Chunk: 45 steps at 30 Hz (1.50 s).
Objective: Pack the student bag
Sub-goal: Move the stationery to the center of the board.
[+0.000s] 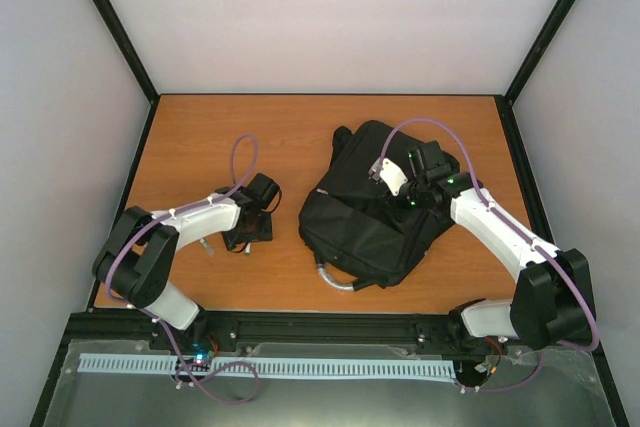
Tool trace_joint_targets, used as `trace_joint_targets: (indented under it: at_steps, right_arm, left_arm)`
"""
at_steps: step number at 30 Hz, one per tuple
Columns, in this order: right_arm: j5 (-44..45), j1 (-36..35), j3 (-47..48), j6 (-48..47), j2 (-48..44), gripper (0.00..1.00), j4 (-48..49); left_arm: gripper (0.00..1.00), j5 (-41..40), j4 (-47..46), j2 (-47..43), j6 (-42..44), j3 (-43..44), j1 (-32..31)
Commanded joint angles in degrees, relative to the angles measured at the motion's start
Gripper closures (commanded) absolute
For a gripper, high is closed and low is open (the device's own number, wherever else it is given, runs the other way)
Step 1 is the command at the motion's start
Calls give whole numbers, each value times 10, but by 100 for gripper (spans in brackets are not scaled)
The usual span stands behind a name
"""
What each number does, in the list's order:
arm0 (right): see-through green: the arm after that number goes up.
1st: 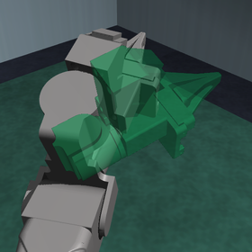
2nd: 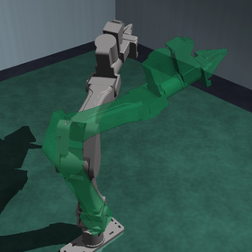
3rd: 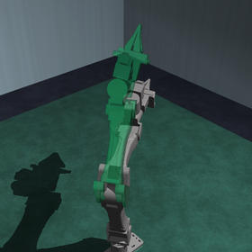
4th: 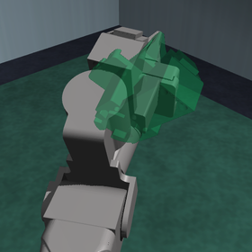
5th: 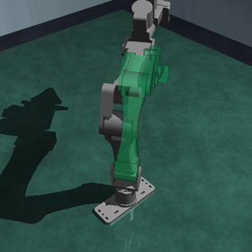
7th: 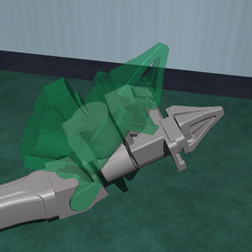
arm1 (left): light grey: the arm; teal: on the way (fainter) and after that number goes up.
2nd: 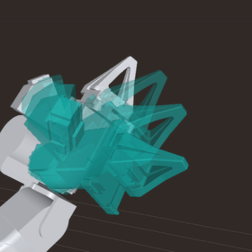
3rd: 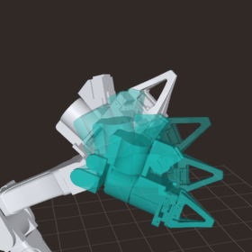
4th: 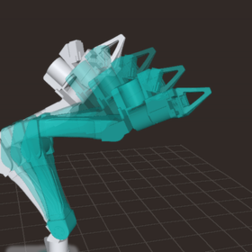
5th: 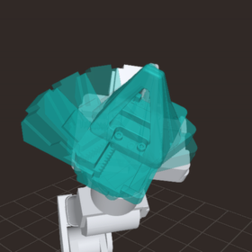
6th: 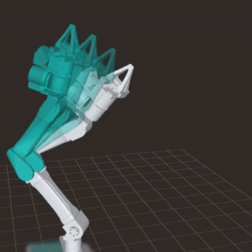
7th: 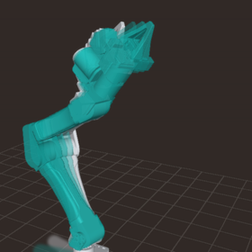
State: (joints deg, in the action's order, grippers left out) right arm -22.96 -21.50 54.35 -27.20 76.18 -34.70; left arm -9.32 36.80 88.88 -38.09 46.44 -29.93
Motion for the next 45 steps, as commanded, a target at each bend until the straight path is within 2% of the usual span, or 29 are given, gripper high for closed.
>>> trace_joint_targets:
  at_steps: [1,9,19,24,29,38,45]
  right_arm:
    - [-16,0,-1,-5,-3,93,13]
    - [-16,0,-1,-6,-1,93,12]
    - [-16,0,0,-6,-1,93,11]
    - [-16,0,0,-8,0,93,10]
    - [-16,0,1,-8,2,93,9]
    - [-19,0,1,-9,2,93,9]
    - [-17,0,1,-10,1,93,9]
  left_arm:
    - [48,-28,23,-18,-20,-3,5]
    - [58,-28,33,-29,-21,-14,5]
    - [82,-4,21,-31,-24,-31,0]
    - [87,-29,48,-34,-36,-21,-40]
    - [96,-5,58,-38,-65,-22,-93]
    - [97,29,123,-104,-124,-41,-202]
    - [97,79,122,-115,-155,-71,-256]
